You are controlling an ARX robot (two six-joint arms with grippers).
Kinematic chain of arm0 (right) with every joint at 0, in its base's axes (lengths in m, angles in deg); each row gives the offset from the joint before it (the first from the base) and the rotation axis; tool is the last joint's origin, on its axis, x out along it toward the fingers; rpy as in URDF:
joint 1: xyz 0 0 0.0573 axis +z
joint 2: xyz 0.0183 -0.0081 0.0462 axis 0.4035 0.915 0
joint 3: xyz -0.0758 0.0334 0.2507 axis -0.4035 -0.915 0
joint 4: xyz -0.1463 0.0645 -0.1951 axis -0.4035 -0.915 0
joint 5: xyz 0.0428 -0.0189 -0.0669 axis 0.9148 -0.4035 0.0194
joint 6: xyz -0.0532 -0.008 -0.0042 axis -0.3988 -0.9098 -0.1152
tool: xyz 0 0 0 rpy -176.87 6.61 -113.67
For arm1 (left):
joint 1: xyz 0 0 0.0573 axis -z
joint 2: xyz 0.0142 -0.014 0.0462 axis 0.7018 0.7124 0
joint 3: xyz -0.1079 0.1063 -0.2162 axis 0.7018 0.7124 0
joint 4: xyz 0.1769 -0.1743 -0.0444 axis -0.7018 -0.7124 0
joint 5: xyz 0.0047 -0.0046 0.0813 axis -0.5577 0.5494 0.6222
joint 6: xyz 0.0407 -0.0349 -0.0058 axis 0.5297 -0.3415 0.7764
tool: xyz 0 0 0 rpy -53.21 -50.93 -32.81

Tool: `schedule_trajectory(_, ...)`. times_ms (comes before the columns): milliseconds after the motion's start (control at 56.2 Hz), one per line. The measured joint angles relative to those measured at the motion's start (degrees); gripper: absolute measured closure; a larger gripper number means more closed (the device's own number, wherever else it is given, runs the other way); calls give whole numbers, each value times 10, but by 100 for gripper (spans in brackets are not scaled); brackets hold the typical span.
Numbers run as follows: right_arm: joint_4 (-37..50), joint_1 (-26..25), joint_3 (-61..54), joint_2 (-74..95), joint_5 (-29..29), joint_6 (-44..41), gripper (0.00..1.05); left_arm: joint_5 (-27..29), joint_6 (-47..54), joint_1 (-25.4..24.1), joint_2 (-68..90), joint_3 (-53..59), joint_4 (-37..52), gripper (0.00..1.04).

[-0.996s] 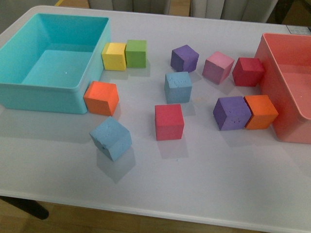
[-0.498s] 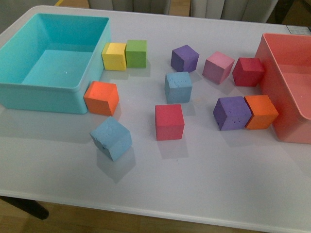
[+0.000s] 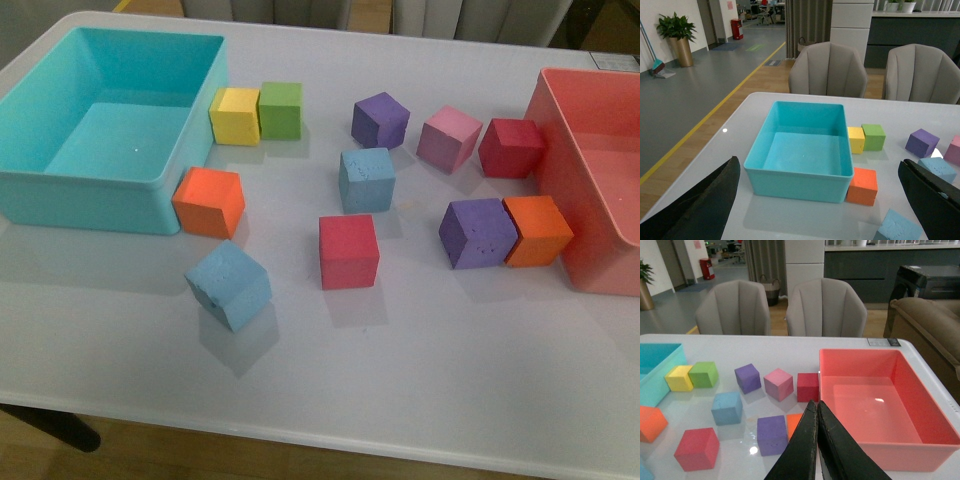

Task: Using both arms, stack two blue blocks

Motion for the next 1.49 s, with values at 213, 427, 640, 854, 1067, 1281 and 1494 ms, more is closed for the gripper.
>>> schedule_trajectory(213, 0, 0, 0, 0, 0, 0, 75, 0, 0, 0, 0, 0, 0, 9)
schedule_trajectory(427, 0, 0, 0, -1, -1, 0, 38, 110, 77, 50, 131, -86, -200, 9)
schedule_trajectory(640, 0, 0, 0, -2, 0, 0, 8, 148, 101, 154, 336, -139, -104, 9)
schedule_trajectory(854, 0, 0, 0, -2, 0, 0, 9, 150, 105, 233, 584, -198, 67, 9)
schedule_trajectory(1067, 0, 0, 0, -2, 0, 0, 9, 134, 22, 280, 817, -291, 87, 9)
schedule_trajectory(1281, 0, 0, 0, -2, 0, 0, 9, 130, -88, 290, 960, -371, 69, 9)
schedule_trajectory(1494, 0, 0, 0, -2, 0, 0, 9, 133, -149, 288, 1056, -443, 49, 9)
